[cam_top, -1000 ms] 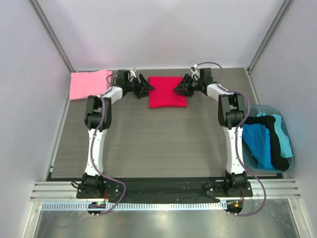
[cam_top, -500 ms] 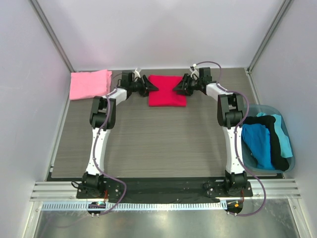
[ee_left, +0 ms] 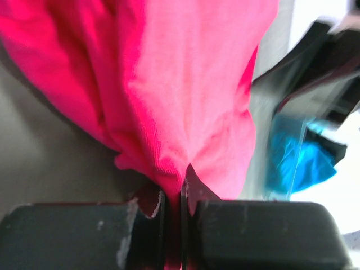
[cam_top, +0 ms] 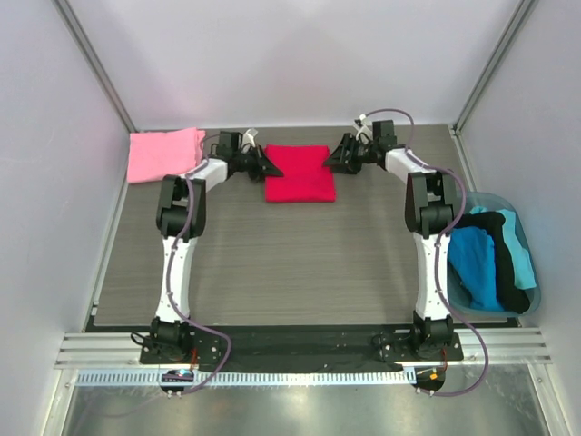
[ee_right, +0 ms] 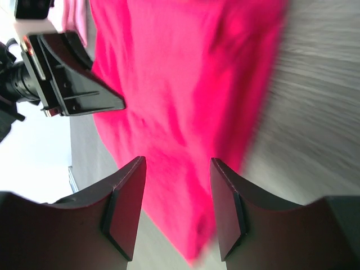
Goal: Fold and stack the t-shirts
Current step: Neatly place the folded tshirt to the corner
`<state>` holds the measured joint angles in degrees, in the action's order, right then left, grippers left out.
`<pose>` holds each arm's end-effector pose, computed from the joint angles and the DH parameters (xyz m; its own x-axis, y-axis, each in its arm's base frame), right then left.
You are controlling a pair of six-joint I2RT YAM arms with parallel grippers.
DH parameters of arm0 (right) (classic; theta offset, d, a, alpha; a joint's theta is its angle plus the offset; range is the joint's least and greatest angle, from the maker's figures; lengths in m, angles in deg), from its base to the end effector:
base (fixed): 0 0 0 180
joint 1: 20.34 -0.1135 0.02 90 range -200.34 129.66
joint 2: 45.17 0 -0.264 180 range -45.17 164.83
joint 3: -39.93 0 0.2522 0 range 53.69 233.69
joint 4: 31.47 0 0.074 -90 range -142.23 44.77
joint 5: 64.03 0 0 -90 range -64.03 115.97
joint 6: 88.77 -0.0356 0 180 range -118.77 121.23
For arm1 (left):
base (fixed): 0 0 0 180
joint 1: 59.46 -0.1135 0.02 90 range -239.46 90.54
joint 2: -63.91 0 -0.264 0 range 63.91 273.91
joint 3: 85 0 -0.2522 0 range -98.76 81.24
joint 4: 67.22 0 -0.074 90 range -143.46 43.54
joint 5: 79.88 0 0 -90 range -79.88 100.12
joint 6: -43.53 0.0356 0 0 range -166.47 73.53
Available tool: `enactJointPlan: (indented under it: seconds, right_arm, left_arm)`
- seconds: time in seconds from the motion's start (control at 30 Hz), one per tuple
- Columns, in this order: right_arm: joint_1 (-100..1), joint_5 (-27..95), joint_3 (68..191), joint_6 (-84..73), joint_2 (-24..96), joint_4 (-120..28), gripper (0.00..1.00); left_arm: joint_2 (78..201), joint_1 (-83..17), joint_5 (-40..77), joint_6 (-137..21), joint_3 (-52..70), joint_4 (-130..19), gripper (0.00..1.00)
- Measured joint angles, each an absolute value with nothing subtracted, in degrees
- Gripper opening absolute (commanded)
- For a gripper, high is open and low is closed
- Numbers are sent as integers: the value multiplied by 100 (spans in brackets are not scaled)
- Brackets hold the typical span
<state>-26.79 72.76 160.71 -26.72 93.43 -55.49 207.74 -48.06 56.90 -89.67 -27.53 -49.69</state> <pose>0.5251 0.0855 0.1453 -0.8745 0.2241 -0.4302 -0.2339 0.5822 0.7787 0.5289 -0.1331 0.1160 -0.9217 -0.2924 -0.2551 0.0836 0.4924 -0.8664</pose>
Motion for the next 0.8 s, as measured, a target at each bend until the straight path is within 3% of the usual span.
enactJointPlan:
  seconds: [0.23, 0.43, 0.8]
  right_arm:
    - [-1969, 7416, 15981, -2147, 8471, -6100, 54]
    - [-1617, 7470, 15743, -1987, 8205, -6142, 54]
    - [-1834, 7647, 15649, -2018, 8207, -6271, 53]
  left_arm:
    - [19449, -5571, 5511, -7062, -2324, -2630, 0]
    - [18999, -6325, 4680, -5433, -2735, -995, 0]
    - [18999, -6286, 3157, -4087, -4123, -108, 0]
